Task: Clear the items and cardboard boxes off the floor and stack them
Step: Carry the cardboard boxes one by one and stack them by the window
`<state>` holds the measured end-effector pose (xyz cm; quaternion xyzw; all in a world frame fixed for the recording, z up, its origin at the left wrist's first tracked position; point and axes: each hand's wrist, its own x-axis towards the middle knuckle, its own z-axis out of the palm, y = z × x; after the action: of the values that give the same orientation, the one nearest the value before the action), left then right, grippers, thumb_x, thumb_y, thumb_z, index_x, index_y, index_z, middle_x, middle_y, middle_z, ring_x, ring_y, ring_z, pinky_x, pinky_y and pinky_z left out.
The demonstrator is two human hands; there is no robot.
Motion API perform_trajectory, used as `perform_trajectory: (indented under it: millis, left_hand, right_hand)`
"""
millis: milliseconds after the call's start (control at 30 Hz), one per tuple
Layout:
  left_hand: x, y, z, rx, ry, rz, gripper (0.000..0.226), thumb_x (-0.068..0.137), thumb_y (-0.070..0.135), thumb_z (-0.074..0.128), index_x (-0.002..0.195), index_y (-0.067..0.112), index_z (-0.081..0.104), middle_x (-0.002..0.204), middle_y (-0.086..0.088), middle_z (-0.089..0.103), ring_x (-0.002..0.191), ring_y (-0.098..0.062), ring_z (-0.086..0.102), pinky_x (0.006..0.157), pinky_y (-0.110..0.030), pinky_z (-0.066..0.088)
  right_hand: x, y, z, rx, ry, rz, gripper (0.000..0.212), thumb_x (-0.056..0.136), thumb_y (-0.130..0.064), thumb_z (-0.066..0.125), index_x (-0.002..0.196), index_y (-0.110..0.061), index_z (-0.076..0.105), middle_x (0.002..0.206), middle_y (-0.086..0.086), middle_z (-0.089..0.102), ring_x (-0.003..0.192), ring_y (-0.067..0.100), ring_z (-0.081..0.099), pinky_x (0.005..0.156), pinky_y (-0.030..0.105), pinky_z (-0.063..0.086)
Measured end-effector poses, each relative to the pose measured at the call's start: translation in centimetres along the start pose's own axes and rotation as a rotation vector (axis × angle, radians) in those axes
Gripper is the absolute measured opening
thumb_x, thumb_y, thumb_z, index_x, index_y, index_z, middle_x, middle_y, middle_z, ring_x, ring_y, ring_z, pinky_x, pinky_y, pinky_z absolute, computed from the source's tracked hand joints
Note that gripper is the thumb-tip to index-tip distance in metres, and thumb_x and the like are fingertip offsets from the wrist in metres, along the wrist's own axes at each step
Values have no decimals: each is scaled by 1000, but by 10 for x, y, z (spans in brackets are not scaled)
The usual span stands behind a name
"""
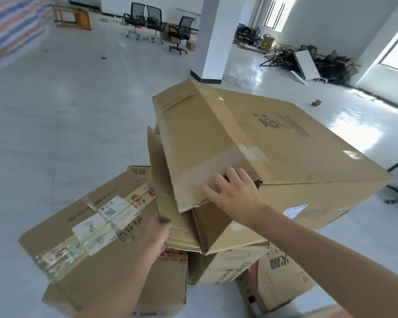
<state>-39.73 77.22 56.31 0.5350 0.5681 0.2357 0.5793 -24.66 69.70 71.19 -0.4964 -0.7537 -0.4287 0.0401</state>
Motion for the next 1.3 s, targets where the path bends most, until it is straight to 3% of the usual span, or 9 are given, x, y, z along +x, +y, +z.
perform_trajectory:
  millis: [133, 267, 467, 600, 667, 767, 867, 1167, 1300]
  left_hand:
    - [6, 35, 6, 43, 0, 117, 22, 87, -5, 45, 75, 14, 44, 66, -4, 44, 55, -14, 39, 51, -25, 32]
    - [6, 66, 2, 68, -18, 173, 17, 88, -4, 43, 90, 12, 42, 71, -11, 40, 53, -16, 34, 49, -29, 28]
    - [-7, 136, 5, 193, -47, 362, 27, 86, -9, 39, 65, 9, 41, 61, -6, 37, 54, -18, 35, 51, -27, 25]
    - [-23, 184, 18, 309, -93, 489, 25, 82, -10, 42, 63, 6, 43, 66, -12, 42, 60, -22, 42, 53, -26, 27]
    - [-33, 209, 29, 363, -162, 549, 27, 83, -9, 45, 60, 5, 43, 67, -13, 45, 62, -23, 45, 54, -26, 27]
    - [-54, 249, 56, 442, -286, 625, 18, 85, -5, 51, 69, 3, 52, 72, -14, 50, 65, -24, 49, 52, -25, 30]
    - [-79, 277, 97, 482, -431, 680, 14, 83, -6, 54, 78, 7, 53, 78, -14, 46, 67, -22, 46, 53, -26, 28]
    - [-208, 269, 266, 686, -847, 721, 7, 83, -8, 56, 81, -2, 60, 75, -16, 53, 62, -25, 49, 58, -27, 37]
    - [-304, 281, 330, 704, -935, 822, 25, 80, -16, 47, 62, 0, 44, 60, -10, 41, 45, -22, 39, 32, -20, 32]
  right_hand:
    - [10, 30, -14, -36, 154, 158, 28, 73, 9, 36, 83, -15, 45, 60, 4, 52, 49, 21, 44, 46, 26, 32]
    - [11, 75, -39, -50, 220, 351, 37, 57, 10, 50, 85, -13, 45, 61, 6, 53, 48, 23, 47, 45, 23, 32]
    - [-31, 133, -78, -5, 248, 756, 33, 57, 7, 59, 81, -12, 44, 55, 9, 54, 41, 28, 48, 43, 21, 34]
    - [-73, 151, -108, -40, 244, 978, 8, 68, -1, 59, 74, -5, 55, 54, 9, 55, 43, 26, 50, 46, 16, 20]
    - [-92, 154, -124, -80, 237, 1035, 7, 68, 2, 60, 74, -3, 59, 55, 8, 57, 45, 26, 53, 46, 17, 17]
    - [-126, 161, -157, -104, 192, 1149, 12, 76, 7, 60, 85, 0, 62, 68, 11, 63, 59, 31, 58, 53, 25, 27]
    - [-171, 165, -197, -107, 85, 1332, 15, 89, -3, 52, 102, -1, 60, 87, 11, 64, 79, 31, 56, 62, 29, 27]
    - [-356, 113, -324, -280, 4, 1838, 11, 90, -10, 53, 101, -8, 56, 74, -1, 50, 73, 26, 48, 63, 31, 32]
    - [-423, 87, -387, -390, 87, 2017, 8, 88, -9, 55, 95, -7, 52, 73, 4, 50, 72, 27, 49, 66, 36, 38]
